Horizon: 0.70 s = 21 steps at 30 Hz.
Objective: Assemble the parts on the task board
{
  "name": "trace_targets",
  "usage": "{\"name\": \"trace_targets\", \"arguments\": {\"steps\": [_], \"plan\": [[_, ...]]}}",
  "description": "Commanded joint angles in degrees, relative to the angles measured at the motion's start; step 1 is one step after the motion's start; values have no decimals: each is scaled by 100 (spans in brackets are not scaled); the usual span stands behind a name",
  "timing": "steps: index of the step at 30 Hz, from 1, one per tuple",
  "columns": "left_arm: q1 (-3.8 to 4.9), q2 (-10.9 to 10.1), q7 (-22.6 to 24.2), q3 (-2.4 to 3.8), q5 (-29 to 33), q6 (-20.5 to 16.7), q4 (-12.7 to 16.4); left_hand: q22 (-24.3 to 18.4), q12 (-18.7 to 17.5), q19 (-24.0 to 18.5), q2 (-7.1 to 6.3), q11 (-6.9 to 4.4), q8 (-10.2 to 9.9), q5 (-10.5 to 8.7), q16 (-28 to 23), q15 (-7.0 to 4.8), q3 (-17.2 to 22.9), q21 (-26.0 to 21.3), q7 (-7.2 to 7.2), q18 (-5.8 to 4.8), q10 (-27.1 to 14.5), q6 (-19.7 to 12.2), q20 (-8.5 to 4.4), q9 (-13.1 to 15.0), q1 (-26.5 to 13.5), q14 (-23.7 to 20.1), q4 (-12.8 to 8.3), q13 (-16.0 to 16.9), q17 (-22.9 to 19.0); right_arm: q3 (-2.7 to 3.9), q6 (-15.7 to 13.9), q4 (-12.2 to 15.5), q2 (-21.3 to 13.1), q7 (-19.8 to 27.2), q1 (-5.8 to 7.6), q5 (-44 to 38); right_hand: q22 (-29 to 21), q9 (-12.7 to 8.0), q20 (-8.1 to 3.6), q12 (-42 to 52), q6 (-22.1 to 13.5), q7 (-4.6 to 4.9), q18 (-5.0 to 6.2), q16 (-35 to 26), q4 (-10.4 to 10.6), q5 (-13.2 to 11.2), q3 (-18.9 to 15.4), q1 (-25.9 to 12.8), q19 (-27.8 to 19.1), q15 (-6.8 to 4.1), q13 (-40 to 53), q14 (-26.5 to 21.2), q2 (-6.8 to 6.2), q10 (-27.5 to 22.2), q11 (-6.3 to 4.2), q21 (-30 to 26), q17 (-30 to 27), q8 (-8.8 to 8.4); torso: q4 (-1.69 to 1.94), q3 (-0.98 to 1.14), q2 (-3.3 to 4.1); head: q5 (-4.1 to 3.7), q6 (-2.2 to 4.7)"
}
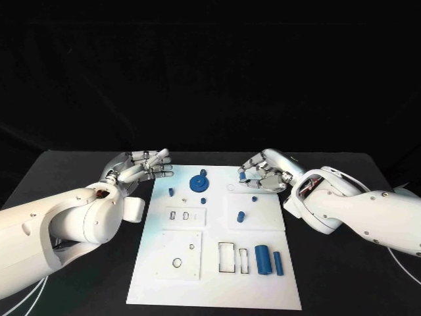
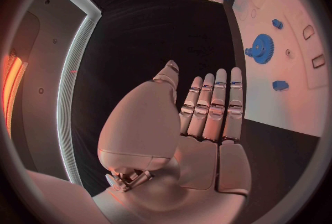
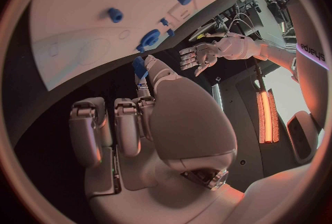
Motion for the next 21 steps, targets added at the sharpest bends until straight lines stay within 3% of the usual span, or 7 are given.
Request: {"name": "trace_targets", "arguments": {"steps": [1,8,12,16,21], "plan": [[4,40,8,3,7,123,-7,-6,-26,-47,27,30,-35,10,-30,32,-9,16,52,53,-19,4,12,-3,49,-4,-23,-3,5,-5,157,87,259,-150,19,-491,1509,82,-40,30,106,-90,-79,22,-9,-14,31,-45,587,-44,763,598,7,39,-45,20,1506,133,10,-11,-24,97,-30],[5,97,-7,2,10,126,-34,-6,-30,-49,30,31,-39,10,-33,33,-11,18,53,54,-23,1,12,-3,51,-2,-24,-3,7,-42,497,0,899,-342,-25,-805,1509,81,-44,20,87,-89,-79,22,-21,-34,33,-62,587,-46,755,598,-17,32,-45,20,1506,131,29,-25,-50,253,-98],[5,119,-13,2,11,131,-24,-6,-30,-49,30,31,-39,10,-33,33,-11,18,53,54,-23,1,12,-3,51,-2,-24,-3,7,-65,753,-104,1208,-656,-110,-1089,1509,83,-45,-1,87,-87,-79,22,-21,-42,27,-84,587,-45,735,598,-34,16,-44,20,1506,136,24,-20,-38,330,-99],[5,131,-22,1,11,131,-4,-6,-30,-49,30,31,-39,10,-33,33,-11,18,53,54,-23,1,12,-3,51,-2,-24,-3,7,-84,849,-194,1413,-856,-202,-1304,1509,84,-46,-14,86,-86,-79,22,-18,-48,25,-98,587,-45,723,598,-38,6,-43,20,1506,138,32,-23,-37,357,-90],[5,139,-31,1,11,126,13,-6,-31,-50,31,31,-41,10,-35,34,-12,19,51,53,-25,1,12,-3,51,-1,-24,-3,8,-102,840,-263,1594,-984,-295,-1521,1509,85,-46,-33,80,-84,-79,22,-14,-47,22,-123,587,-45,706,598,-46,-8,-41,20,1506,139,13,-8,-32,386,-128]]}}
